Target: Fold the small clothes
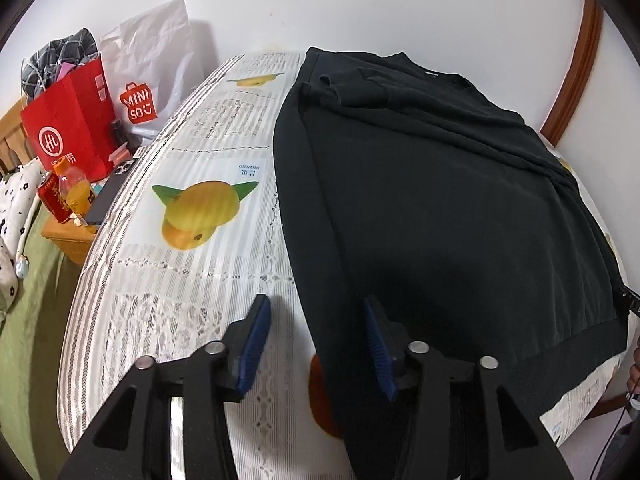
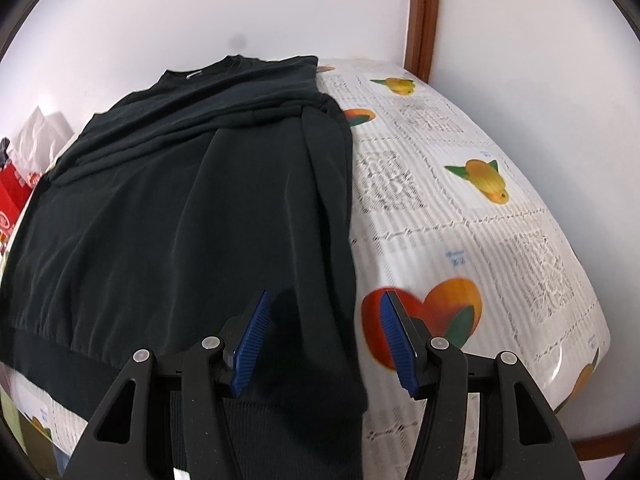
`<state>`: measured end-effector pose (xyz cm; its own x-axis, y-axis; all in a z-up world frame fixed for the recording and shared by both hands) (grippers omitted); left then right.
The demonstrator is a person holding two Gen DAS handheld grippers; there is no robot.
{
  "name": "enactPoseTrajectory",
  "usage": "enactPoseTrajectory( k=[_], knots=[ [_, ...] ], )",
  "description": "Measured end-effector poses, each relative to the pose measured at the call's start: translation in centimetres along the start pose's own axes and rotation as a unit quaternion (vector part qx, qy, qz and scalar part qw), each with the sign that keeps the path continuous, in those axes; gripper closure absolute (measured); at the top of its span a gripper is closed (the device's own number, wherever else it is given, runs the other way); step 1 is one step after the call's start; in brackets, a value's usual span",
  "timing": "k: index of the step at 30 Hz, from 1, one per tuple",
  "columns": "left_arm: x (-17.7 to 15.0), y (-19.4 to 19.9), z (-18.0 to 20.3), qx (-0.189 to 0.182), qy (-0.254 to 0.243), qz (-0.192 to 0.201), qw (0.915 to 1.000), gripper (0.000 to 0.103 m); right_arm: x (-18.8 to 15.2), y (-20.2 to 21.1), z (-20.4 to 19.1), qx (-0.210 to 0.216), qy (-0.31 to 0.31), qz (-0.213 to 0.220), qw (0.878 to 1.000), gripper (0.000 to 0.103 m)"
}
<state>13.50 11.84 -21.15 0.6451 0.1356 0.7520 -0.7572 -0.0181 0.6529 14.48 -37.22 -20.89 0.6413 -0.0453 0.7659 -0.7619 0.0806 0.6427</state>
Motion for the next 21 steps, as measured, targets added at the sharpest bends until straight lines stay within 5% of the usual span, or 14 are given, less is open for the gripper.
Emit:
enactPoseTrajectory(
  k=[21],
  knots=[
    [-2.0, 1.4, 3.1, -0.001, -0.038, 0.011, 0.9992, 0.062, -2.2, 0.8, -0.9, 0.023, -0.015, 0.021, 0.999, 0.047]
  ],
)
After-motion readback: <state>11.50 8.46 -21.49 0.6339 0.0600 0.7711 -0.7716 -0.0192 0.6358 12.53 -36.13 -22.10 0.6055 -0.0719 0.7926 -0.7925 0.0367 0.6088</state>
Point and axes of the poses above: each gripper's, at about its wrist camera, not at the fingertips, and y roughly against the way its jaws point, z to its right, x to its top, the point moved 7 cm from there along -y, roughly the way its jaws point, and after that the axes turned 13 degrees about z, right-handed, at the moved point
